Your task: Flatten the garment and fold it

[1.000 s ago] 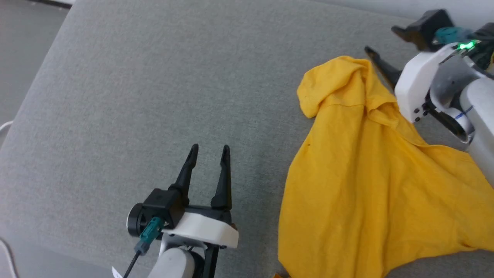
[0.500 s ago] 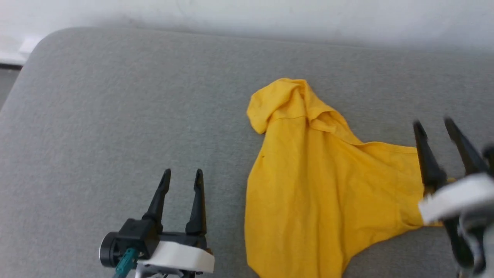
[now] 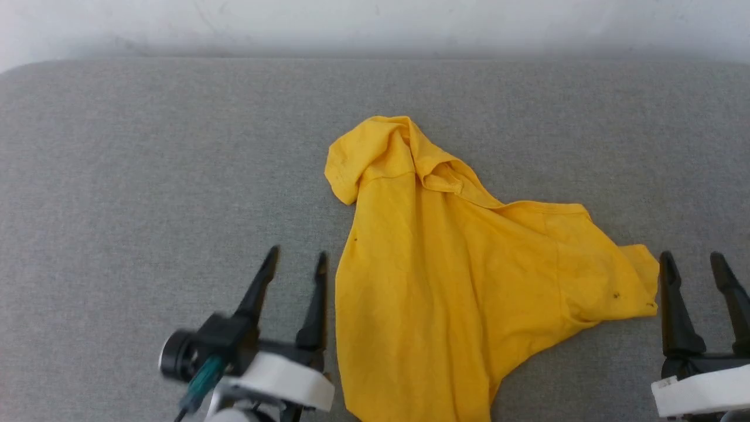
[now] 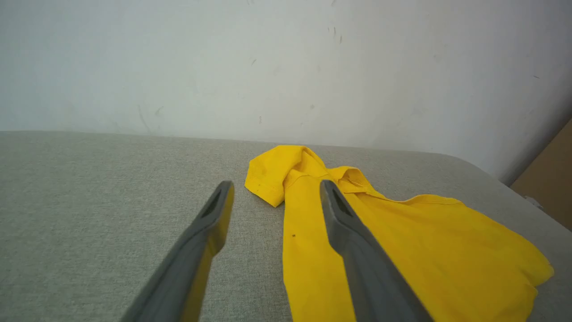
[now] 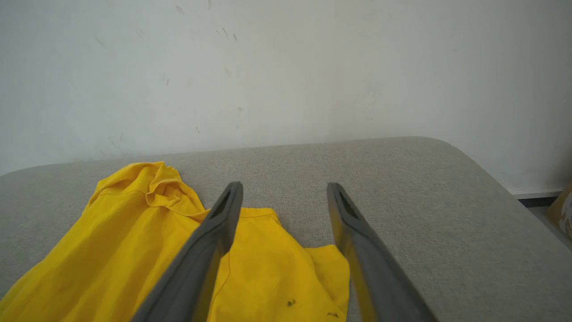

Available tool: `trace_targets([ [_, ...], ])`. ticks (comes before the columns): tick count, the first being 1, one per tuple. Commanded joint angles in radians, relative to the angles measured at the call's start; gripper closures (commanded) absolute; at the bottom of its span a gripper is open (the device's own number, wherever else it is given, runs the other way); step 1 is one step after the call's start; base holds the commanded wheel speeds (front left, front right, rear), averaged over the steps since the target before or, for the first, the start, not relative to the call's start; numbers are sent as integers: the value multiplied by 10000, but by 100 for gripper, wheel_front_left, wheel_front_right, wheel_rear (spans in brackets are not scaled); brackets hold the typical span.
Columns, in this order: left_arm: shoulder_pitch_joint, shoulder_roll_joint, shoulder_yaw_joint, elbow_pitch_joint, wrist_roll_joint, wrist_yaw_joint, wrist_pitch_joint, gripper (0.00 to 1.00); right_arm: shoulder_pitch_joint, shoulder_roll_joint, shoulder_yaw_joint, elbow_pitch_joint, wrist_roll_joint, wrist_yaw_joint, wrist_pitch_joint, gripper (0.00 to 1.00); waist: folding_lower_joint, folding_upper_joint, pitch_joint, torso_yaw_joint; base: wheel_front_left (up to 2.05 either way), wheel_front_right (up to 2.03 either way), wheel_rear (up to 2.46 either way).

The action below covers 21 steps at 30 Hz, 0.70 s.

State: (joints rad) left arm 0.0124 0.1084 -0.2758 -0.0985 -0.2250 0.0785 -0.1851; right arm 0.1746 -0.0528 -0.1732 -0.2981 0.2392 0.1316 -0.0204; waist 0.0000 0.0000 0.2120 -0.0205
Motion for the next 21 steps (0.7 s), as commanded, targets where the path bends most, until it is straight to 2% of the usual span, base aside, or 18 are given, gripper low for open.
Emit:
trace_targets([
  [1, -457, 186, -154, 104, 187, -179, 280, 0, -182, 23, -5, -99, 35, -9, 20, 0, 0, 0, 177, -62, 0, 0, 0],
  [8, -2027, 631, -1196, 1405, 494, -1118, 3189, 0, -386, 24, 92, -145, 51, -9, 189, 0, 0, 0, 572, 16, 0, 0, 0],
  [16, -2916, 533, -1506, 2718, 344, -1309, 4973, 0, -641, 25, 211, -84, 39, -9, 260, 0, 0, 0, 798, 103, 0, 0, 0],
  [17, -2965, 523, -1526, 2846, 314, -1323, 5087, 45, -673, 25, 227, -88, 41, -9, 265, 0, 0, 0, 827, 116, 0, 0, 0],
  [18, -3008, 525, -1554, 2967, 291, -1347, 5181, 83, -710, 25, 248, -90, 43, -9, 267, 0, 0, 0, 847, 126, 0, 0, 0],
  [19, -3043, 531, -1589, 3068, 260, -1389, 5250, 100, -744, 25, 264, -90, 48, -9, 265, 0, 0, 0, 860, 144, 0, 0, 0],
  [21, -3055, 487, -1606, 3192, 54, -1492, 5324, 100, -800, 25, 288, -73, 57, -9, 262, 0, 0, 0, 856, 192, 0, 0, 0],
])
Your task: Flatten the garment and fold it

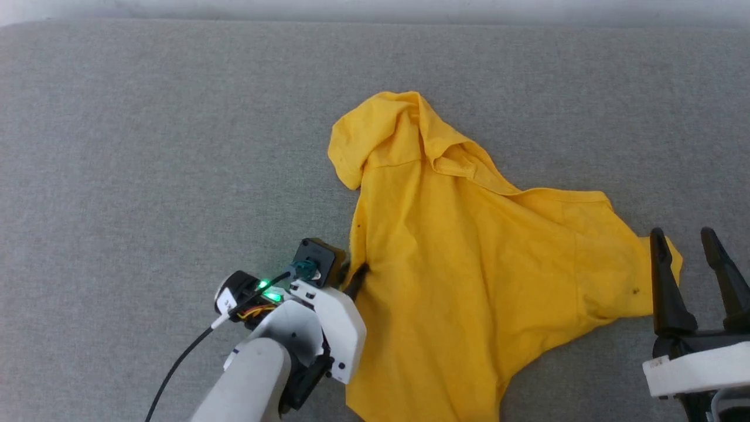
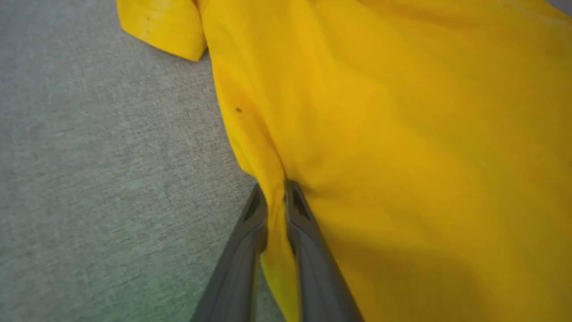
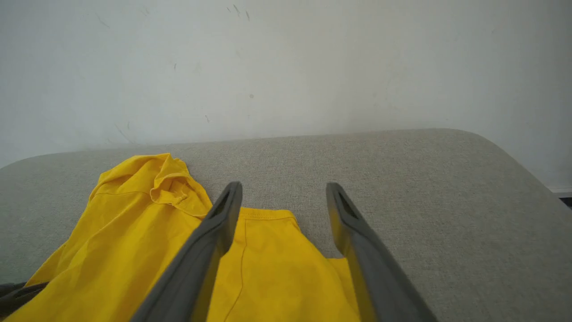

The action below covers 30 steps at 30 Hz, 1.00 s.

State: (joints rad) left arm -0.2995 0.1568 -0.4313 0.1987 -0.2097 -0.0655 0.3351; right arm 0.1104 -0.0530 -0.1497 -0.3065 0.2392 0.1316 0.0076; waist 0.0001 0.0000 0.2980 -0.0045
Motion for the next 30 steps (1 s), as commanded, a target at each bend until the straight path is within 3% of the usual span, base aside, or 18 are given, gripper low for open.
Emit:
trace_targets([
  [1, 84, -38, -21, 217, -224, -73, 124, 100, -179, 27, 62, 28, 66, -9, -18, 0, -1, 0, -20, 67, 0, 0, 0],
  [5, 205, -46, 264, -31, -623, -49, 49, 100, -220, 27, 84, 78, 78, -9, -21, 0, -1, 0, -127, 187, 0, 0, 0],
  [9, 852, 120, 709, -1219, -1296, -4, 187, 100, -176, 27, 79, 139, 77, -9, 21, 0, -1, 0, -366, 396, 0, 0, 0],
  [13, 2442, 456, 583, -3254, -2284, -168, 1278, 100, 11, 27, 71, 150, 66, -9, 133, 0, -1, 0, -539, 655, 0, 0, 0],
  [17, 4583, 814, 314, -5109, -3098, 152, 2532, 100, 114, 28, 139, 114, 97, -9, 218, 0, -1, 0, -591, 834, 0, 0, 0],
  [20, 5939, 932, 15, -5689, -3622, 457, 3254, 100, 180, 28, 159, 103, 78, -9, 317, 0, -1, 0, -606, 1000, 0, 0, 0],
  [23, 6377, 723, 15, -5743, -3927, 473, 2931, 100, 250, 28, 136, 98, 34, -9, 415, 0, -1, 0, -659, 1210, 0, 0, 0],
  [24, 6294, 680, 83, -5661, -3798, 438, 2625, 44, 264, 28, 151, 96, 7, -9, 455, 0, -1, 0, -692, 1276, 0, 0, 0],
  [25, 6151, 611, 160, -5579, -3642, 402, 2262, 0, 267, 28, 181, 87, -15, -9, 499, 0, -1, 0, -725, 1325, 0, 0, 0],
  [30, 4995, 78, 900, -5538, -3019, 338, 92, 0, 256, 28, 276, 8, -73, -9, 675, 0, -1, 0, -893, 1437, 0, 0, 0],
])
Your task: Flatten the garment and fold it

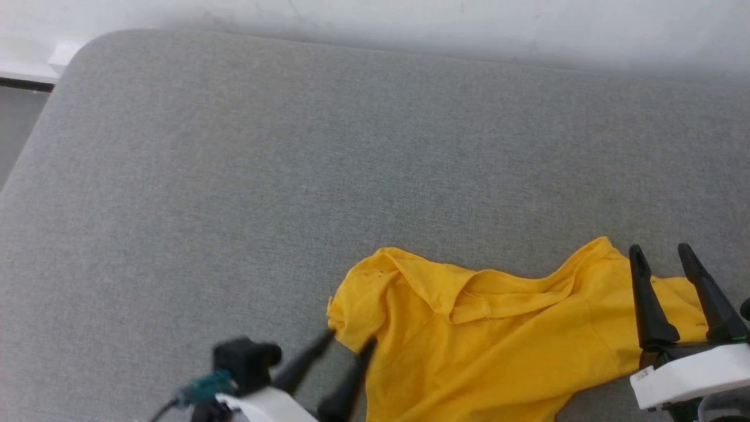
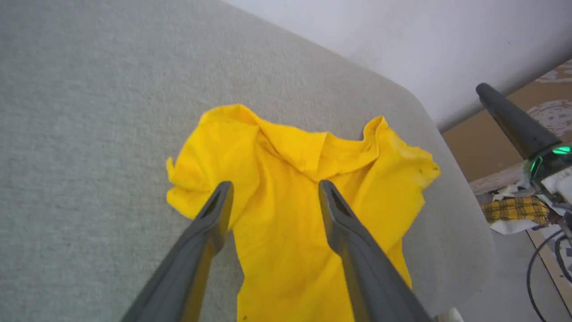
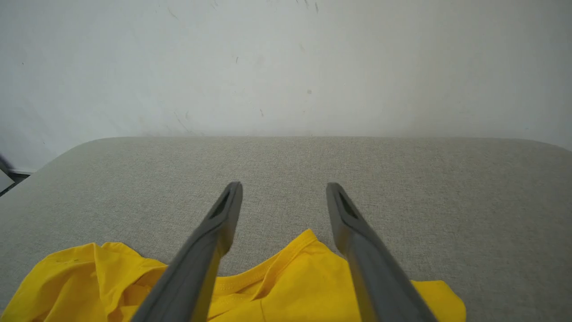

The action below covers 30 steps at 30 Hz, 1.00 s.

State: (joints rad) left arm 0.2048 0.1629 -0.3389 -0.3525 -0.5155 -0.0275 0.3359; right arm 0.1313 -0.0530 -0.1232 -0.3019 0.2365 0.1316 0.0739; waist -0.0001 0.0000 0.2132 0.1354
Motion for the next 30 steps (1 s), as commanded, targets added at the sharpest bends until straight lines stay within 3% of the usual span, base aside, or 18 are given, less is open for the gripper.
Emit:
trace_targets([
  [1, -279, -30, 144, -44, 132, -27, -222, 0, 46, 28, 32, -52, -53, -9, 35, 0, 1, 0, -62, 31, 0, 0, 0],
  [5, -1110, 353, 629, 218, 1111, 203, -745, 0, 13, 28, 219, -99, -73, -9, 114, 0, 1, 0, -31, -138, 0, 0, 0],
  [13, -2410, 1389, 207, 2018, 2564, -144, -264, 0, -131, 28, 310, -41, -42, -9, 103, 0, 1, 0, 312, -602, 0, 0, 0],
  [24, -2945, 949, -223, 3778, 1831, -557, -88, 0, -326, 28, 230, 8, -12, -9, 48, 0, 1, 0, 589, -911, 0, 0, 0],
  [26, -3012, 965, -363, 4110, 1834, -623, -80, 100, -362, 28, 234, 42, -10, -9, 38, 0, 1, 0, 605, -918, 0, 0, 0],
  [30, -3347, 816, -186, 4366, 1827, -470, -689, 100, -434, 28, 240, 61, 5, -9, 54, 0, 1, 0, 609, -916, 0, 0, 0],
])
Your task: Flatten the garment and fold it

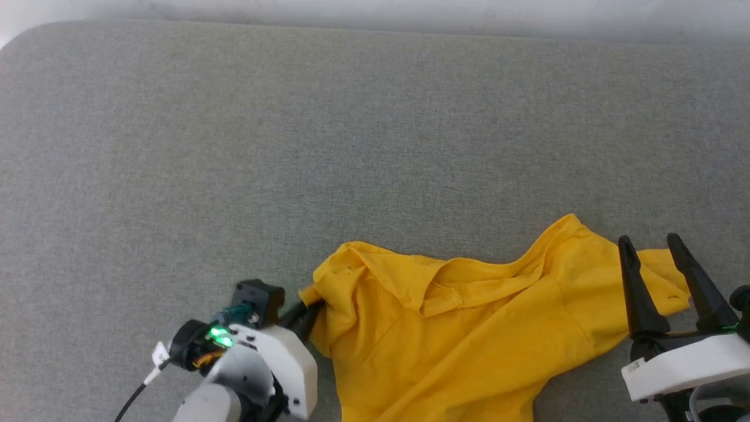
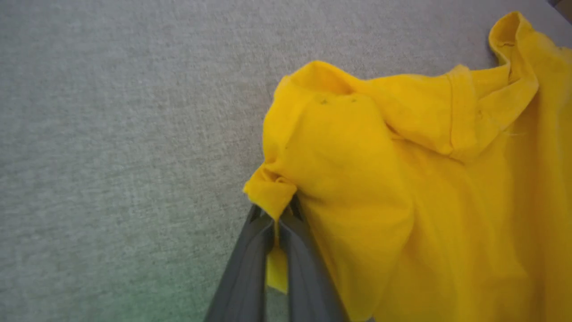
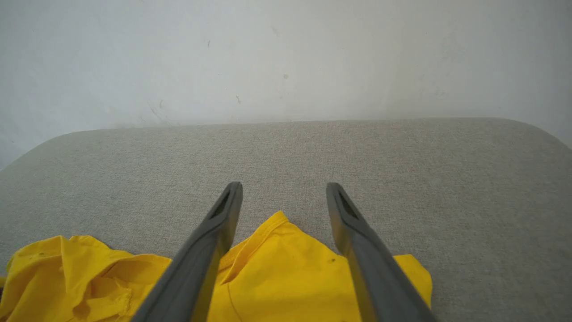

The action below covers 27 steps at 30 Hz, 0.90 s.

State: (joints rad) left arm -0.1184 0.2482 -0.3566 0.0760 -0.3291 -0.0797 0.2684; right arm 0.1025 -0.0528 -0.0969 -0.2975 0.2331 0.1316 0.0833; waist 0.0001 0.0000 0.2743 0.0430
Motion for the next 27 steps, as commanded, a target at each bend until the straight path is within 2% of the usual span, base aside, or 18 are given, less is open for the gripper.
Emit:
trace_targets([
  [1, -251, -110, 181, 8, -50, 212, -295, 100, -151, 26, -41, 1, 34, -9, -36, 0, -1, 0, 2, 23, 0, 0, 0],
  [5, -772, -255, 1284, -688, 34, 1203, -1522, 100, -151, 26, -95, -55, -8, -9, -20, 0, -1, 0, 36, 76, 0, 0, 0],
  [9, -888, -305, 2449, -1302, 332, 2540, -2381, 100, -149, 26, -97, -63, -4, -9, -23, 0, -1, 0, 125, 116, 0, 0, 0],
  [11, -675, -359, 2824, -1323, 482, 3138, -2470, 100, -175, 26, -65, -45, 9, -9, -25, 0, -1, 0, 192, 115, 0, 0, 0],
  [12, -533, -448, 2924, -1256, 411, 3309, -2379, 72, -190, 26, -52, -42, 17, -9, -23, 0, -1, 0, 247, 119, 0, 0, 0],
  [13, -427, -530, 3020, -1160, 326, 3430, -2351, 53, -207, 26, -40, -30, 23, -9, -25, 0, -1, 0, 282, 126, 0, 0, 0],
  [14, -312, -585, 3057, -999, 269, 3509, -2276, 8, -224, 26, -32, -19, 27, -9, -27, 0, -1, 0, 318, 138, 0, 0, 0],
  [15, -312, -585, 3057, -999, 269, 3509, -2276, 8, -224, 26, -32, -19, 27, -9, -27, 0, -1, 0, 318, 138, 0, 0, 0],
  [16, -168, -764, 3082, -651, 86, 3569, -2240, 0, -254, 26, -22, 3, 27, -9, -29, 0, -1, 0, 370, 163, 0, 0, 0],
  [22, -94, -1047, 3241, -114, -147, 3750, -2526, 0, -324, 26, -35, 68, 1, -9, -9, 0, -1, 0, 348, 246, 0, 0, 0],
  [25, -147, -795, 3147, -406, 315, 3824, -2973, 0, -337, 26, -21, 93, -23, -9, 29, 0, -1, 0, 237, 275, 0, 0, 0],
  [27, -242, -595, 2807, -934, 679, 3628, -3194, 0, -317, 26, -46, 95, -27, -9, 41, 0, -1, 0, 168, 319, 0, 0, 0],
])
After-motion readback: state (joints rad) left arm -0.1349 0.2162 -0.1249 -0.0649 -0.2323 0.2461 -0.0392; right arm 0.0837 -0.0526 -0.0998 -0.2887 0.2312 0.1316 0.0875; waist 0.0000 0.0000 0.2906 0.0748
